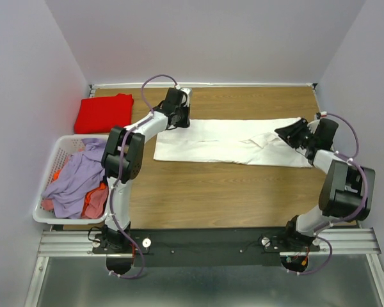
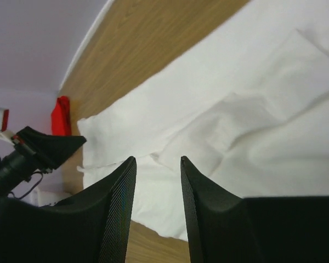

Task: Fold and stack the t-shirts
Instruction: Fold the tshirt

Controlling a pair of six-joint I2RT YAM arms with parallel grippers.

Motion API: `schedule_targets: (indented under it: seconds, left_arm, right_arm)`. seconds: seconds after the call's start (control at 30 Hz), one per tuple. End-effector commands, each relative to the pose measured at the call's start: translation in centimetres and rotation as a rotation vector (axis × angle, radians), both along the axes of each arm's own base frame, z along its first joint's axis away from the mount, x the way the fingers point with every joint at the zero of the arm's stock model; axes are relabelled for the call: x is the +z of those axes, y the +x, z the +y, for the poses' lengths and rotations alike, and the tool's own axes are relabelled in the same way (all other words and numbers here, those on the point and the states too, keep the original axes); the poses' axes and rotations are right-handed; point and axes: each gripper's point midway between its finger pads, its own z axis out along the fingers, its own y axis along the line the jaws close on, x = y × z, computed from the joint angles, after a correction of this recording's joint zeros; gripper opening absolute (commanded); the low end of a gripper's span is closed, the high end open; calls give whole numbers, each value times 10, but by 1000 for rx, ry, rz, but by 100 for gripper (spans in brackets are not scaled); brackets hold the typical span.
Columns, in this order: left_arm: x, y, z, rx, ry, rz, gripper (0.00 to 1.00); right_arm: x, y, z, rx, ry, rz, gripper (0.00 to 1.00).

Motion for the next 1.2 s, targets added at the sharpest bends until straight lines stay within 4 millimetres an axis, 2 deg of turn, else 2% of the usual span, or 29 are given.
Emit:
schedule_targets:
  seconds: [0.0,0.03,0.07,0.1,0.23,0.27,0.3,0.37,0.4,0.43,0.47,0.57,0.6,0.67,0.7,0.73,0.8,0.83,0.9,0.93,1.07,1.1,1.17]
  left_arm:
    - [-17,7,8,39,61,62,23]
    - [-27,8,9,45,71,80,24]
    - [-25,12,8,48,74,74,24]
    - [-38,11,12,61,101,104,24]
    - [-53,2,19,74,147,188,25]
    - [-56,-4,21,81,149,214,25]
    - [-68,-19,26,81,165,261,25]
    - [-66,-36,27,67,150,290,23]
    - [-71,-54,32,56,149,327,22]
    - [-72,-65,34,50,148,345,21]
    - [-84,-85,38,34,155,389,20]
    - [-78,-111,44,17,142,410,19]
    - [-87,-132,48,4,144,456,18]
    - [-80,-151,45,-24,129,461,17]
    - [-89,-174,47,-44,135,504,17]
    - [-84,-186,40,-78,116,510,17]
    - [-93,-215,40,-99,121,564,17]
    - [-90,-224,36,-111,101,576,17]
    - [-94,-248,28,-151,101,611,17]
    - [-92,-258,22,-178,82,625,17]
    - [-84,-289,-10,-286,23,664,17]
    - [-79,-299,-25,-340,-6,668,17]
    - [-71,-310,-41,-402,-43,668,17]
  right_arm:
    - [-50,-43,-21,-173,-73,240,46]
    - [-55,-48,-22,-184,-73,263,46]
    - [-61,-51,-23,-196,-75,283,46]
    - [-71,-57,-21,-197,-67,318,46]
    - [-88,-59,-19,-186,-49,368,46]
    - [-91,-57,-20,-189,-52,376,46]
    - [-94,-56,-22,-188,-63,384,46]
    - [-106,-47,-28,-190,-76,407,46]
    - [-108,-42,-29,-188,-75,411,46]
    - [-112,-37,-30,-181,-71,418,46]
    - [-115,-24,-30,-159,-58,418,46]
    - [-123,2,-26,-100,-25,412,46]
    - [-128,23,-18,-39,-9,412,46]
    - [-133,46,-8,19,-5,413,46]
    - [-135,70,4,66,-25,387,46]
    - [-140,76,11,85,-30,417,46]
    - [-144,94,28,108,-45,413,46]
    - [-147,114,31,112,-44,393,46]
    - [-149,133,41,119,-18,381,46]
    - [-152,149,41,119,-14,362,46]
    - [-152,177,49,135,1,318,46]
    - [-152,179,53,153,7,309,46]
    - [-147,184,57,178,5,285,46]
